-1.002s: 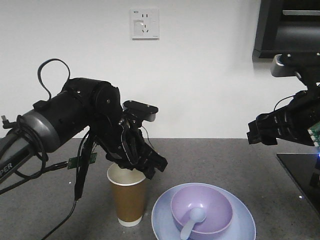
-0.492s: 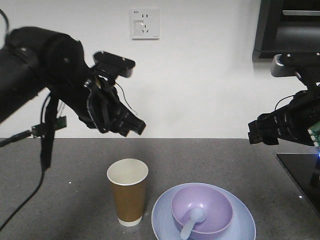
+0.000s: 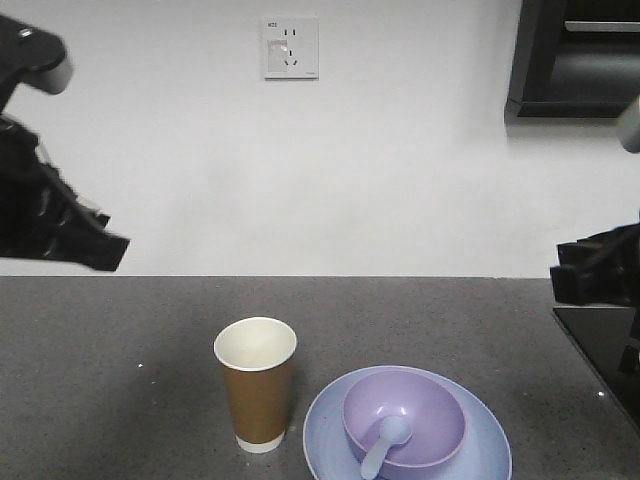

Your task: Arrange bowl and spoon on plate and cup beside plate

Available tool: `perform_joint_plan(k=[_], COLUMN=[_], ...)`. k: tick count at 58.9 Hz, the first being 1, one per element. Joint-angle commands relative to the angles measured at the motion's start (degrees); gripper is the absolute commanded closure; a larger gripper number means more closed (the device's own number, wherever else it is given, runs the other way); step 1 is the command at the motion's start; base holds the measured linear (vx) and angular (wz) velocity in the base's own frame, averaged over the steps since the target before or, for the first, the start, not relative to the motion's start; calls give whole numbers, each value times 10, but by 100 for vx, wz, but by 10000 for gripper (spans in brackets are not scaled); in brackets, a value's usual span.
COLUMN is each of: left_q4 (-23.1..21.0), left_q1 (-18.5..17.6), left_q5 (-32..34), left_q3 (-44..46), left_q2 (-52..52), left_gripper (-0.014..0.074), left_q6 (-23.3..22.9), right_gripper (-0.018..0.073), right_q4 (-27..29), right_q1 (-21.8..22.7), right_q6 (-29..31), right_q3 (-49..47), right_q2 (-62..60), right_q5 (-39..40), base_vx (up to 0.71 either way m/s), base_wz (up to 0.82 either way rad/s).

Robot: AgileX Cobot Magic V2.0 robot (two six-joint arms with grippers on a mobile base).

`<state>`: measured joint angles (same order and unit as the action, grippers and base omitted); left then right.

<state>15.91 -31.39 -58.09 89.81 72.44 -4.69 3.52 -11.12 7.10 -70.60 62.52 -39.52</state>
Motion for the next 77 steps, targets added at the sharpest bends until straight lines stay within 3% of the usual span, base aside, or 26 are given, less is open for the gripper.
perform_joint_plan(k=[1,12,22,59,67,77], left_q4=[34,74,76,72,56,-45], left_q1=[-3,-3,-3,-3,8,104], left_q5=[138,287,350,346,347,415], left_q3=[-96,-306,-399,-415,-415,-465], left_q2=[-99,-233,-292,-294,-297,-354], left_gripper=[604,604,604,604,604,604], left_q6=[-55,-124,-131,-128,-76,19], right_gripper=[571,568,568,568,568,568], right_q4=[13,15,15,15,15,15], right_q1=[1,1,1,1,1,1], right_q6=[20,16,12,12,12,12], right_q3=[65,208,264,266,266,266], right_q2=[-68,-161,-189,-189,-189,-189], right_q5=[142,287,367,371,371,371], base_vx=[0,0,0,0,0,0], base_wz=[0,0,0,0,0,0])
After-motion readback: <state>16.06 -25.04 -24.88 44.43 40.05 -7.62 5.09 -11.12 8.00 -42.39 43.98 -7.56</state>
